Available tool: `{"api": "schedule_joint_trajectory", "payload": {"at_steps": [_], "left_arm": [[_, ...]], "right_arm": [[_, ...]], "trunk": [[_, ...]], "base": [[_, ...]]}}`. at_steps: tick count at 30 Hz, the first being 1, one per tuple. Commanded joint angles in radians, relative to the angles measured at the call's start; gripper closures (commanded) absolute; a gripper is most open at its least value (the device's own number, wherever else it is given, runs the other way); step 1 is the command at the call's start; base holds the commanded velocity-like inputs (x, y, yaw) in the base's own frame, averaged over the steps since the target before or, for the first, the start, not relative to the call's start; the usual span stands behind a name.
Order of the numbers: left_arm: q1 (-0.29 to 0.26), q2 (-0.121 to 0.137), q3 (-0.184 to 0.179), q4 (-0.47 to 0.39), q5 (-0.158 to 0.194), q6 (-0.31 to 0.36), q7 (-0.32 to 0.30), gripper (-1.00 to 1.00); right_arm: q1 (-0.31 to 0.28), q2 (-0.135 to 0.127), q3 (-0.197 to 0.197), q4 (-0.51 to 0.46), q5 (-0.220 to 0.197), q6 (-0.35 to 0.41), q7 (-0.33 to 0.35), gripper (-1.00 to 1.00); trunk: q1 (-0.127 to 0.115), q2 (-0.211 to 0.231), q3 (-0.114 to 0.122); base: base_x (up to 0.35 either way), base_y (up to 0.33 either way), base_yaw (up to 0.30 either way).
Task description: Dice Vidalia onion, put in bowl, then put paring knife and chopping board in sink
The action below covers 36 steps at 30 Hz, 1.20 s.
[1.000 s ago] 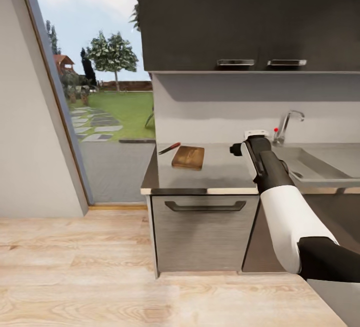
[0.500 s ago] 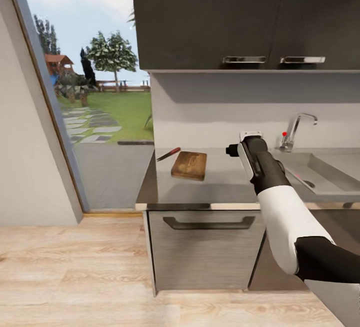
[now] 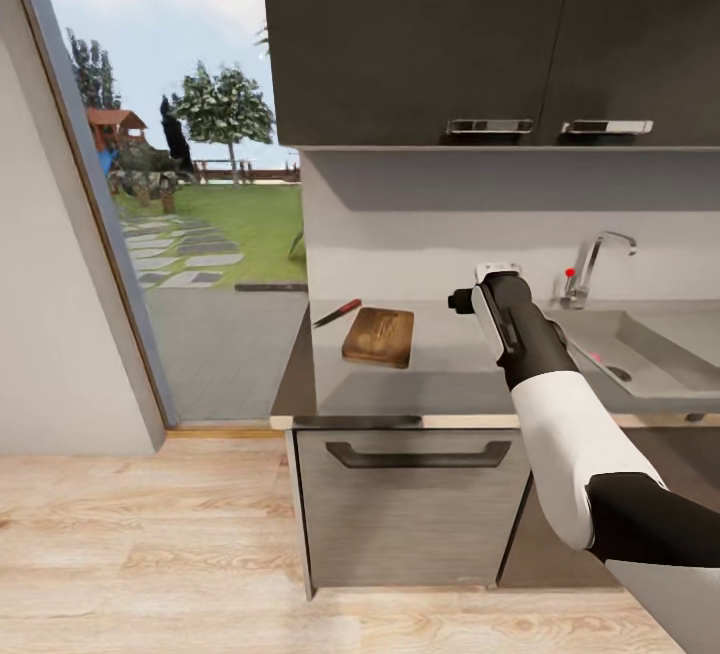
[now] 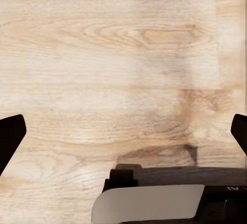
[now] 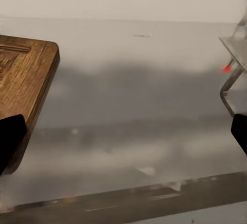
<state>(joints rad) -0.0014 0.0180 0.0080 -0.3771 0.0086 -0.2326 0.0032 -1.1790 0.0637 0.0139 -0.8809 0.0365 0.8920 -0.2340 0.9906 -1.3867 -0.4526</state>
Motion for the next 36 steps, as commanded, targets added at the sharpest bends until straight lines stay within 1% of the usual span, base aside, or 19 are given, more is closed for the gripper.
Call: {"api": "schedule_joint_trajectory", "payload": {"at_steps": [1, 6, 10, 12, 18, 22, 36], "left_arm": [[0.000, -0.001, 0.001, 0.000, 0.001, -0.002, 0.001, -1.00], [0.000, -0.002, 0.001, 0.001, 0.002, -0.002, 0.001, -1.00], [0.000, -0.003, 0.001, 0.001, 0.002, -0.002, 0.001, -1.00], [0.000, -0.003, 0.001, 0.001, 0.002, -0.002, 0.001, -1.00], [0.000, -0.003, 0.001, 0.001, 0.001, -0.002, 0.001, -1.00], [0.000, -0.003, 0.001, 0.001, 0.002, -0.002, 0.001, -1.00], [0.000, -0.003, 0.001, -0.001, 0.002, -0.002, 0.001, -1.00]], "right_arm": [[-0.001, 0.000, 0.001, 0.000, 0.003, 0.005, 0.001, -1.00], [-0.001, 0.000, 0.001, -0.002, 0.003, 0.005, 0.041, -1.00], [0.000, 0.000, 0.001, -0.002, 0.003, 0.005, 0.057, -1.00], [0.000, 0.007, 0.001, -0.001, 0.003, 0.005, 0.061, -1.00], [0.001, 0.019, 0.001, 0.020, 0.003, 0.005, 0.066, -1.00], [0.001, 0.019, 0.001, 0.024, 0.003, 0.005, 0.067, -1.00], [0.001, 0.019, 0.001, 0.030, 0.003, 0.005, 0.067, -1.00]], "trunk": [[-0.004, 0.007, 0.002], [-0.023, 0.042, 0.018], [-0.038, 0.070, 0.030], [-0.046, 0.084, 0.037], [-0.069, 0.126, 0.055], [-0.084, 0.154, 0.067], [-0.138, 0.252, 0.090]], "base": [[0.000, 0.000, 0.000], [0.000, 0.000, 0.000], [0.000, 0.000, 0.000], [0.000, 0.000, 0.000], [0.000, 0.000, 0.000], [0.000, 0.000, 0.000], [0.000, 0.000, 0.000]]}}
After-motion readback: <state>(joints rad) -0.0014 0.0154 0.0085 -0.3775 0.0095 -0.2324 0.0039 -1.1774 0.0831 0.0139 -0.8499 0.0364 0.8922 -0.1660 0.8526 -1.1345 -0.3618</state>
